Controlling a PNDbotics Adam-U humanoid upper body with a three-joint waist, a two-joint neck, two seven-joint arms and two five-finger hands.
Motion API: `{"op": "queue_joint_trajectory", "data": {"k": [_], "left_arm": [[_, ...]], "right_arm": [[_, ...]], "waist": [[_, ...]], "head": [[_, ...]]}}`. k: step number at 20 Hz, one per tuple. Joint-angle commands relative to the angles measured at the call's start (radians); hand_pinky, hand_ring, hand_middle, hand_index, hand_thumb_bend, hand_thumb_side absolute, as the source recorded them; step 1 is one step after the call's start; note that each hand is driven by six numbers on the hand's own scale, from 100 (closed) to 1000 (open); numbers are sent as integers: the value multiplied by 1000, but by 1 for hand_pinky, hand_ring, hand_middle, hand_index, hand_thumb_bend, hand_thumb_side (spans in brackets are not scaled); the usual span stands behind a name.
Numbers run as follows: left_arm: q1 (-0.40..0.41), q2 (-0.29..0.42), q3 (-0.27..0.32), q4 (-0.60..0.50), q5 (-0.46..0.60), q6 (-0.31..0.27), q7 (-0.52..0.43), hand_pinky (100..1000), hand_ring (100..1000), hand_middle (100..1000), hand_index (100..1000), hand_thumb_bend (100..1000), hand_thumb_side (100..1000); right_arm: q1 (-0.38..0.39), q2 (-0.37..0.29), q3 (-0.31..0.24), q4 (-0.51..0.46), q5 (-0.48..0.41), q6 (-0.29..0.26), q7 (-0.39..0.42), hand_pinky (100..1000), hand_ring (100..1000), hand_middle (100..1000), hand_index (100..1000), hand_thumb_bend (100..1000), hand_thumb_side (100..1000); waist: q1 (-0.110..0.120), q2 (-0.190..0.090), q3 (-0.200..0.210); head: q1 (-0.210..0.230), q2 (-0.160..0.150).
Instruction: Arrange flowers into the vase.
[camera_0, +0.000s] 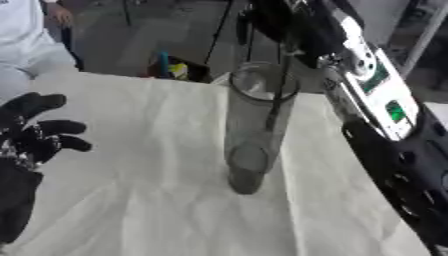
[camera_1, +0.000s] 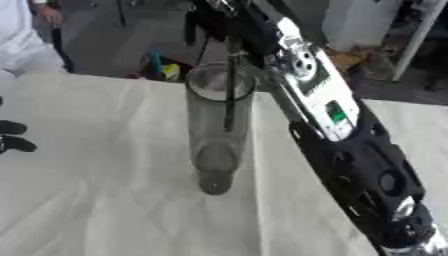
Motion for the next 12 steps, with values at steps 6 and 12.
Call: {"op": "queue_joint_trajectory", "data": {"k": [6, 12], "left_arm": [[-13, 3, -11, -13, -2, -1, -8, 649, 728, 818, 898, 156, 1000], [-13, 4, -11, -13, -2, -1, -7, 649, 728, 818, 897, 156, 1000]], "right_arm": [[-6, -30, -7, -21, 34, -62, -31, 408, 154, 100, 182, 100, 771], [0, -35, -2, -27, 88, -93, -7, 473, 213, 144, 253, 100, 786]], "waist": [[-7, 3, 1], [-7, 2, -1]], "head": [[4, -6], [7, -5]]}}
